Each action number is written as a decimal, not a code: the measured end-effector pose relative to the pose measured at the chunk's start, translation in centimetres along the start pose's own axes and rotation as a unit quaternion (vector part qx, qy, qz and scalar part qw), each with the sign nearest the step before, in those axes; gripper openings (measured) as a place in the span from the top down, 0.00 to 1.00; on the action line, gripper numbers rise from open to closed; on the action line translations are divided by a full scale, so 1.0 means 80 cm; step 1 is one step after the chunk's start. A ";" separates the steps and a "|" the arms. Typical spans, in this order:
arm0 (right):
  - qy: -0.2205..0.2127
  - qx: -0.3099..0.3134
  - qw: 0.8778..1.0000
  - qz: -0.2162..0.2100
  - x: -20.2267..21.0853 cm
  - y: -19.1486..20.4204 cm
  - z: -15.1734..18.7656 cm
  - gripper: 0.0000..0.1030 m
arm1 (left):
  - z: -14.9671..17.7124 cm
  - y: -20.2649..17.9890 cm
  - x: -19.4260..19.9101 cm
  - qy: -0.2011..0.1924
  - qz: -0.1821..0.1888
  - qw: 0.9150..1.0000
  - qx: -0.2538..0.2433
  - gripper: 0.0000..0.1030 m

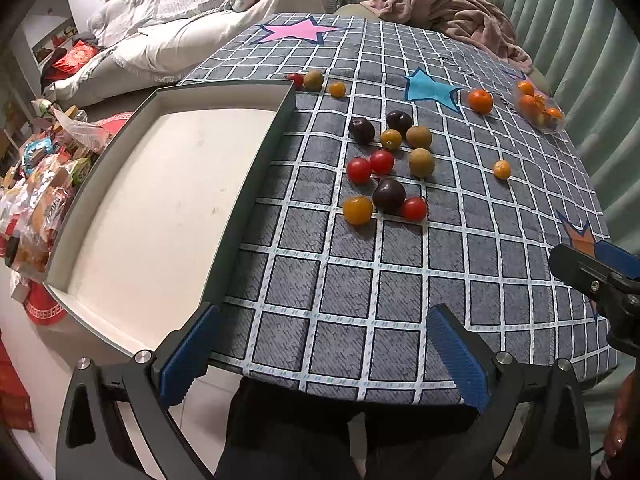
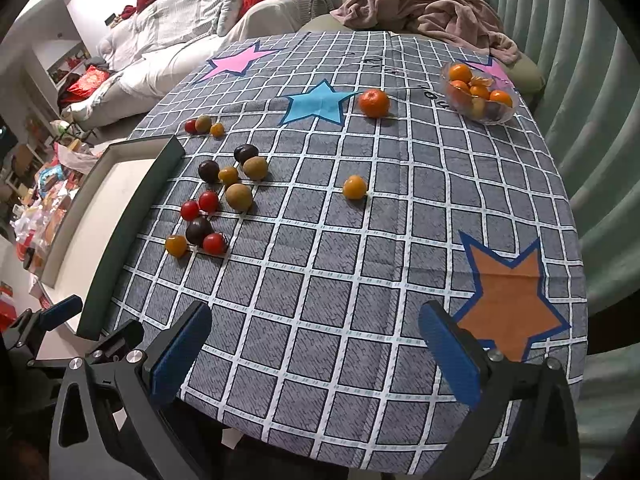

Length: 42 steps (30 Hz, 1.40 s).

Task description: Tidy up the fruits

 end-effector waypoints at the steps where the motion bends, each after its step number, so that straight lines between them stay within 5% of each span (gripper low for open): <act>1: 0.000 0.000 1.000 -0.001 0.000 0.000 0.000 0.00 | 0.000 0.000 -0.001 0.001 0.000 1.000 0.000 0.00; 26: 0.017 -0.011 1.000 -0.003 -0.027 -0.017 -0.005 0.00 | -0.008 -0.007 -0.030 0.020 0.002 1.000 0.000 0.00; 42: 0.010 -0.023 0.999 0.020 -0.069 -0.046 -0.037 0.00 | -0.046 -0.034 -0.066 -0.008 0.017 1.000 -0.025 0.00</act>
Point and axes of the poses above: each gripper's, at about its wrist camera, not at the fingertips, and x roughly against the way its jaws point, y to its left, z to its underside, the point moved 1 cm from there along -x, roughly the way its jaws point, and after that the axes turned 7 degrees about y, right-handed, at the moved point
